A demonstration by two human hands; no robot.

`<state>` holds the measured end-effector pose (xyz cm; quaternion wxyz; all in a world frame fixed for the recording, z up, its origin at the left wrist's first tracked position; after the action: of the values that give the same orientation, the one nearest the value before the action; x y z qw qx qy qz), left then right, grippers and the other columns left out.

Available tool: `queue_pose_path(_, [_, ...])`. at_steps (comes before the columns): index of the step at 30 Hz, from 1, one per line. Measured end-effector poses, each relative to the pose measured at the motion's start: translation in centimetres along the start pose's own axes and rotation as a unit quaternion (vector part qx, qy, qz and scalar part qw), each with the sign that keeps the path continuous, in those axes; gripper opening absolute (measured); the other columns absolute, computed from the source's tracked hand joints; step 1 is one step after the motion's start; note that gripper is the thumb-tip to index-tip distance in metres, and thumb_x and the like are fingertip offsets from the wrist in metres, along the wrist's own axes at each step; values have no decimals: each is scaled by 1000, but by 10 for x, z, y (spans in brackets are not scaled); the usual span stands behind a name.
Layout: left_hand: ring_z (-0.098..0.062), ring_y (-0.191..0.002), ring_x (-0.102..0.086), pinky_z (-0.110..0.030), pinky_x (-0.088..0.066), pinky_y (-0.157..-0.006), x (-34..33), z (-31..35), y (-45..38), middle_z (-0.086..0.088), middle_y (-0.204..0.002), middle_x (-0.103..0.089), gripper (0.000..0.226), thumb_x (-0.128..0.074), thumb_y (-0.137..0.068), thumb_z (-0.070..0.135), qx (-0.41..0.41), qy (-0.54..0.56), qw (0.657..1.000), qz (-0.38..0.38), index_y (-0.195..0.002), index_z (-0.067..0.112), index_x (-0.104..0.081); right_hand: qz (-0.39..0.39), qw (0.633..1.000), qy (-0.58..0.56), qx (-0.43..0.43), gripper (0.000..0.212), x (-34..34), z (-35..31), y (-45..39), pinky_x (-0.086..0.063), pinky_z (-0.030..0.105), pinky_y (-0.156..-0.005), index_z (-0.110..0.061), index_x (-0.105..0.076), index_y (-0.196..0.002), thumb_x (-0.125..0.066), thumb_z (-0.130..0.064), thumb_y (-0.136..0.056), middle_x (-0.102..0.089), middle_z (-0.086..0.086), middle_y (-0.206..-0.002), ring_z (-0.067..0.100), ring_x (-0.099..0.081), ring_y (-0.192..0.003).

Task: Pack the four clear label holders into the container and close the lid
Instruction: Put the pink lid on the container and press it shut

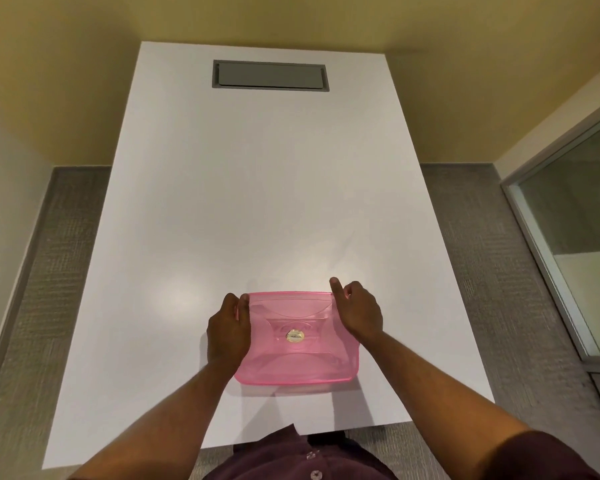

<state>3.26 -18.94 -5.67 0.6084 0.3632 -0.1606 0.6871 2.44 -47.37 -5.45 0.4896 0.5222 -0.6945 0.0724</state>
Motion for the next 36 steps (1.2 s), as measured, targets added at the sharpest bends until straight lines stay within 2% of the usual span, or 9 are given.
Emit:
queue_pose_path(6, [-22,-53,-40,-32,-35,-51,-2,-1,-3,3,-55,-42,44,-36,-102,53,-8,23,1000,-12,-73,20,-31,14,999,-31,-33,44,-10,-6,-11,-37,34,-58,-16,-40,-63,-47,-50,-90,-49,-4,-59,25,-47,-61])
queue_pose_path(10, [-18,-52,-33,-33,-32,-51,-2,-1,-3,4,-54,-37,44,-36,-102,51,-11,28,999,-10,-71,21,-28,-2,998,-26,-48,28,-11,-7,-17,-28,34,-54,-18,-33,-60,-44,-37,-78,-35,-2,-58,23,-32,-58])
queue_pose_path(15, [-22,-53,-37,-31,-33,-51,-1,0,-3,2,-54,-40,45,-35,-102,51,-6,25,1000,-11,-72,18,-30,-7,998,18,-66,33,-11,-7,-21,-34,32,-55,-14,-39,-55,-44,-31,-82,-45,-1,-55,26,-42,-56])
queue_pose_path(17, [-25,-54,-40,-31,-34,-51,-1,0,-2,1,-54,-43,45,-36,-103,50,-3,19,1000,-9,-73,17,-31,26,995,83,-38,36,-9,-12,-20,-41,32,-60,-14,-49,-59,-40,-30,-90,-55,2,-63,32,-55,-65])
queue_pose_path(20, [-29,-55,-45,-29,-35,-50,0,3,0,-1,-55,-47,43,-37,-103,49,-1,15,1000,-4,-73,17,-33,52,979,173,95,45,-10,-31,-20,-48,36,-66,-13,-62,-71,-36,-34,-100,-64,6,-77,33,-63,-76])
queue_pose_path(25, [-29,-56,-50,-31,-31,-48,1,4,2,-2,-58,-51,42,-36,-103,48,5,5,1000,0,-74,18,-35,-32,931,234,279,57,-40,-84,-17,-43,35,-62,-19,-58,-66,-27,-49,-105,-70,7,-76,32,-64,-73])
queue_pose_path(28, [-28,-58,-53,-32,-32,-50,0,4,1,-2,-60,-54,41,-35,-103,48,7,1,1000,1,-74,18,-37,-66,917,257,300,68,-62,-104,-13,-49,37,-67,-17,-54,-64,-20,-59,-103,-69,7,-74,32,-64,-71])
queue_pose_path(31, [-29,-58,-54,-32,-32,-49,-1,3,1,-3,-61,-55,42,-35,-103,49,8,-4,1000,4,-76,16,-38,-86,917,269,281,67,-69,-105,-18,-44,35,-63,-20,-42,-56,-18,-65,-100,-55,1,-62,28,-56,-64])
queue_pose_path(36, [-30,-57,-52,-32,-31,-49,-1,2,0,-2,-60,-53,43,-36,-102,50,8,-3,1000,10,-75,16,-39,-86,931,250,251,54,-69,-105,-20,-38,32,-58,-20,-42,-54,-25,-51,-95,-45,-2,-56,30,-55,-63])
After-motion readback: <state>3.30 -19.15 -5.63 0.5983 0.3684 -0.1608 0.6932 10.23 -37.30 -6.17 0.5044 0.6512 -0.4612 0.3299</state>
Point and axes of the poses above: each hand's wrist, its own y-axis away from the middle knuckle, its own x-axis out of the back of the hand, z = x × y, the point moved 4 cm from there along -y, towards the middle knuckle
